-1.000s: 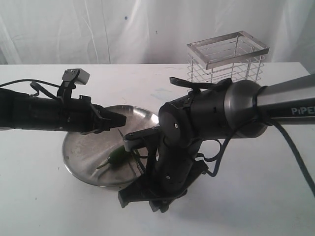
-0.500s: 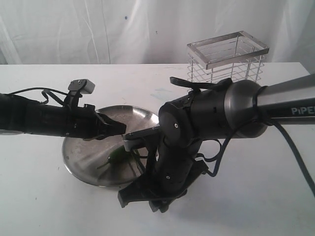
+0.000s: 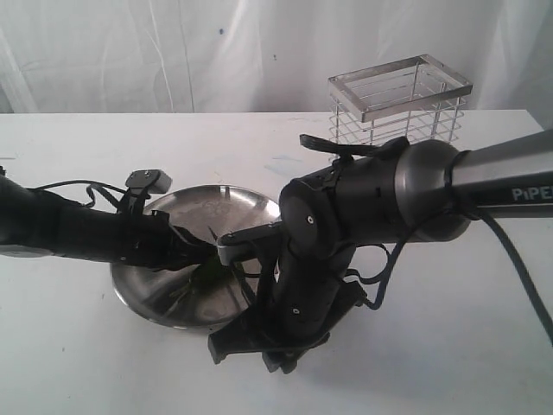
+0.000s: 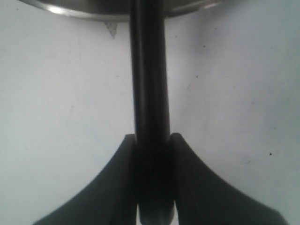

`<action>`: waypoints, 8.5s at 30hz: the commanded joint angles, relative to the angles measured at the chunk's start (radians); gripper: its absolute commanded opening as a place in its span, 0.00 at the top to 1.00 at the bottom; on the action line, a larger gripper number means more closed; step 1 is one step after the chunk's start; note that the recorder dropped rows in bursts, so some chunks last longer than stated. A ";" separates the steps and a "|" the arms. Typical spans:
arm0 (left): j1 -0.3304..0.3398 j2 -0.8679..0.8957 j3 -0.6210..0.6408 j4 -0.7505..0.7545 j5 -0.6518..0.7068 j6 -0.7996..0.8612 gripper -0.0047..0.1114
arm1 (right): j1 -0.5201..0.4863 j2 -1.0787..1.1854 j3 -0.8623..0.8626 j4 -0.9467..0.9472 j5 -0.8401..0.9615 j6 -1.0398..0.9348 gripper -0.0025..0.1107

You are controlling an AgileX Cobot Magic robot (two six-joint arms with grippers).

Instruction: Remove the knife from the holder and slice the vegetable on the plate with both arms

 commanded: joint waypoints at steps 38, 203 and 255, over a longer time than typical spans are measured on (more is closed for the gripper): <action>-0.061 -0.090 -0.088 -0.022 0.011 -0.030 0.96 | -0.004 0.001 0.003 0.005 -0.004 -0.010 0.98; -0.085 -0.094 0.004 0.181 -0.058 -0.221 0.96 | -0.006 -0.052 0.001 -0.002 0.251 -0.004 0.98; -0.167 -0.072 0.004 0.326 -0.150 -0.269 0.96 | -0.006 -0.052 0.003 0.001 0.274 0.014 0.98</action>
